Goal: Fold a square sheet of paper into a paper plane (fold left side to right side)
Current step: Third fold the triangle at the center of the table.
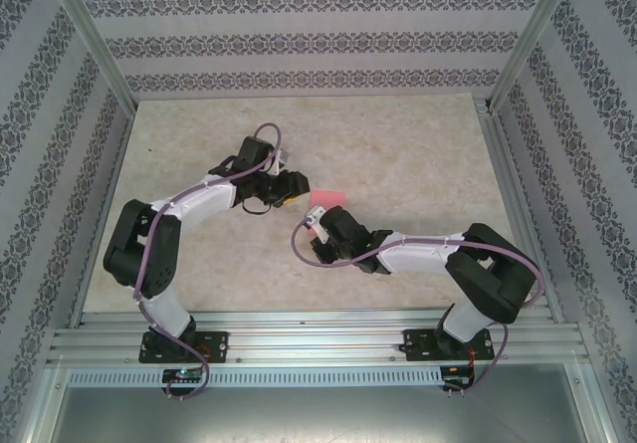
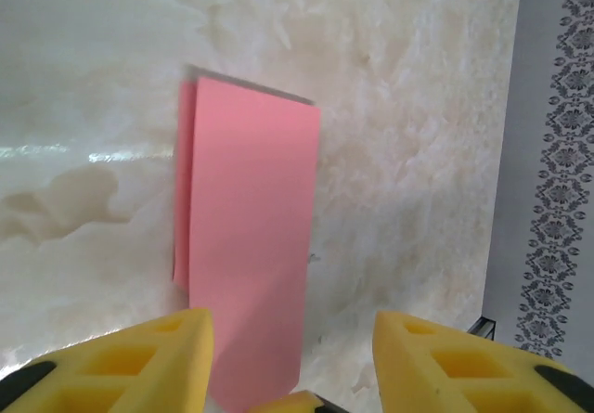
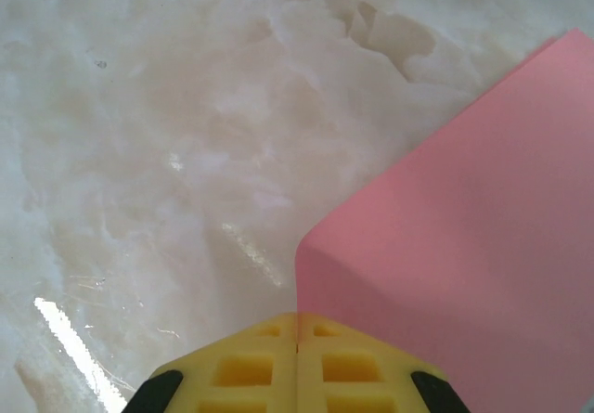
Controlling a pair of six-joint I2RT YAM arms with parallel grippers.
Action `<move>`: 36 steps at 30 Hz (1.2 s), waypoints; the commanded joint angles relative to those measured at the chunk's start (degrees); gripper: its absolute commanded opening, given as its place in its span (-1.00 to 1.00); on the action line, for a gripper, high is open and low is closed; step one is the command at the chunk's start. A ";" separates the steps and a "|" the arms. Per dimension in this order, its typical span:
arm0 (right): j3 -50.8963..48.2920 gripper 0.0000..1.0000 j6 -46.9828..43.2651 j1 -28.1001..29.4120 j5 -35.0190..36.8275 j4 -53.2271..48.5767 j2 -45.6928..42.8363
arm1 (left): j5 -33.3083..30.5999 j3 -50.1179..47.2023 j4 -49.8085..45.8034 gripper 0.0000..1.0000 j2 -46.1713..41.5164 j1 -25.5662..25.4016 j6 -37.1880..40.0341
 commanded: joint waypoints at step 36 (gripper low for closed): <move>-1.91 -1.00 17.26 -20.15 -26.11 7.31 4.98 | -1.52 17.78 -7.42 -0.27 26.29 -6.89 6.94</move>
